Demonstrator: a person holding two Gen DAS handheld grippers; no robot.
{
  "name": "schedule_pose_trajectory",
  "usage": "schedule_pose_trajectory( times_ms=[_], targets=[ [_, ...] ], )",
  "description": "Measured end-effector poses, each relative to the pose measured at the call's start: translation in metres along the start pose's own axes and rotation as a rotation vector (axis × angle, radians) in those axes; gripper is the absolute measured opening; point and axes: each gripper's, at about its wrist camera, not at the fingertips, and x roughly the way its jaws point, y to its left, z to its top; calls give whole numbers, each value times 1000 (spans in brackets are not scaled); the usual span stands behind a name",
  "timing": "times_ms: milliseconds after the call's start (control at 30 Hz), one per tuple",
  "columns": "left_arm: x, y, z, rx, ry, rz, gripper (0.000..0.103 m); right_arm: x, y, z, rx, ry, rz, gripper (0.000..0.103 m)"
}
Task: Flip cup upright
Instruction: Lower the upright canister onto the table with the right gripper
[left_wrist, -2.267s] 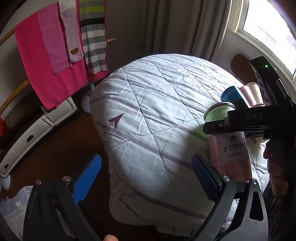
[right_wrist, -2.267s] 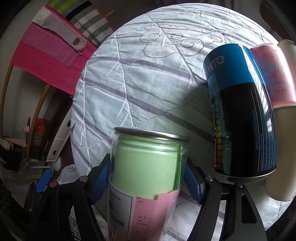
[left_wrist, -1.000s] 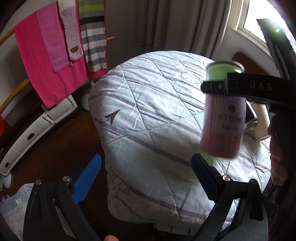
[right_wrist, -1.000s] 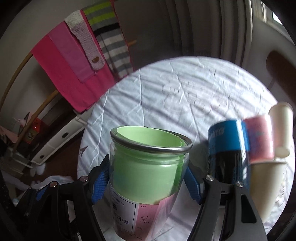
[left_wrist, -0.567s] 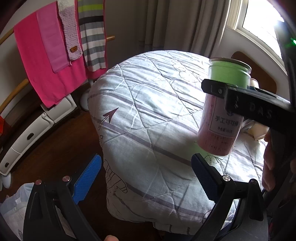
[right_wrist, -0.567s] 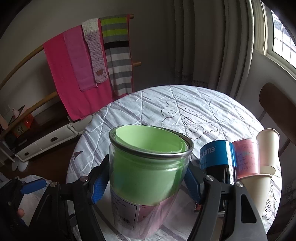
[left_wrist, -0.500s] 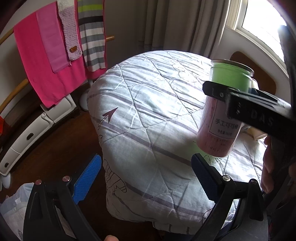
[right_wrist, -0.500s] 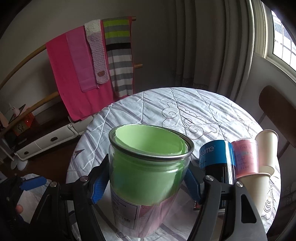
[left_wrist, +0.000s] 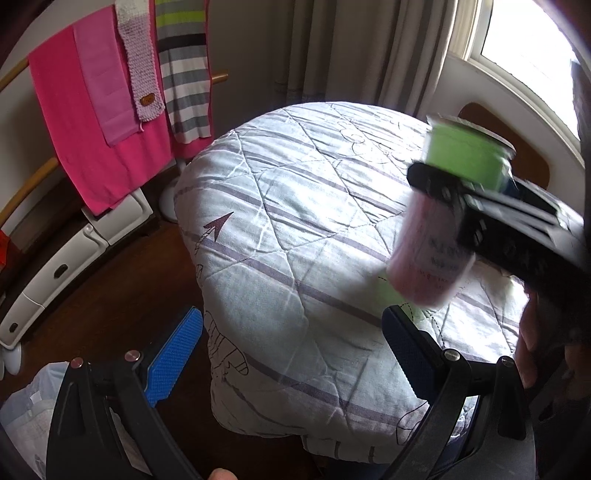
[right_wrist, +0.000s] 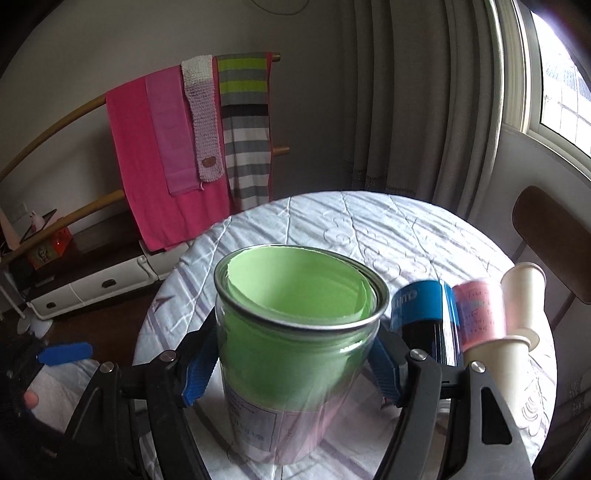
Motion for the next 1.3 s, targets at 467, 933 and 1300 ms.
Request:
schedule_pose_trajectory(
  times_ms=[467, 933, 1300],
  targets=[
    [-2, -2, 0, -3, 2, -1, 99, 3, 9, -9, -84, -52, -36, 72],
    [-8, -9, 0, 7, -6, -10, 99, 17, -9, 3, 18, 23, 25, 72],
    [-7, -10, 0, 10, -3, -11, 99, 12, -5, 4, 8, 33, 31, 80]
  ],
)
